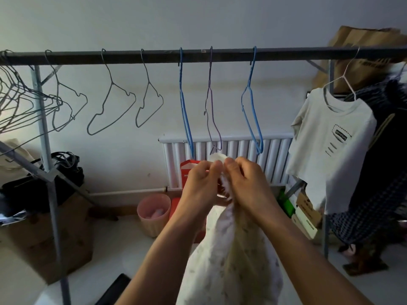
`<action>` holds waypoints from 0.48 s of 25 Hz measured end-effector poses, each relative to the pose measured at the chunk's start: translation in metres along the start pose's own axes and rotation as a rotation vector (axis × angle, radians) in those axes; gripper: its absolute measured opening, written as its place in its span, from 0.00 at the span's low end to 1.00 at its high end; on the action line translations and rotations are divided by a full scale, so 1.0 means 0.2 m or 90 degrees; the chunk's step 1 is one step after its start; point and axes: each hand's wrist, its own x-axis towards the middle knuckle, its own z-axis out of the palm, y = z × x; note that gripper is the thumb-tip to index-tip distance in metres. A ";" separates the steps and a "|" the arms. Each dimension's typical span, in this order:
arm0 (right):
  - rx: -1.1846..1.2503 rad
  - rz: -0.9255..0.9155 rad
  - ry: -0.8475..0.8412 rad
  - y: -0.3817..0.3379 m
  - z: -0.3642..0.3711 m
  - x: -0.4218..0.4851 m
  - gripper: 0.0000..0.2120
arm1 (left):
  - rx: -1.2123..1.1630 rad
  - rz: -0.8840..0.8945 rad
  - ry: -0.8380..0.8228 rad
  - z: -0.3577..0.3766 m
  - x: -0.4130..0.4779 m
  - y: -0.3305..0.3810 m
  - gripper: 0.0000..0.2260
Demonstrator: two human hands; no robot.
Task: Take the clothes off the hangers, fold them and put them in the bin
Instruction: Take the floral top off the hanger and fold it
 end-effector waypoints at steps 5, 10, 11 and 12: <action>0.002 -0.017 -0.099 0.01 -0.01 -0.01 0.18 | -0.109 -0.050 -0.032 -0.04 -0.03 0.02 0.27; 0.069 -0.051 -0.128 0.01 -0.08 0.00 0.07 | 0.223 0.174 0.023 -0.15 -0.02 0.05 0.10; 0.057 -0.060 -0.147 0.01 -0.09 0.01 0.06 | 0.362 0.297 0.047 -0.19 0.00 0.07 0.14; 0.043 -0.074 -0.173 0.00 -0.11 0.01 0.06 | 0.468 0.401 0.006 -0.22 0.03 0.08 0.24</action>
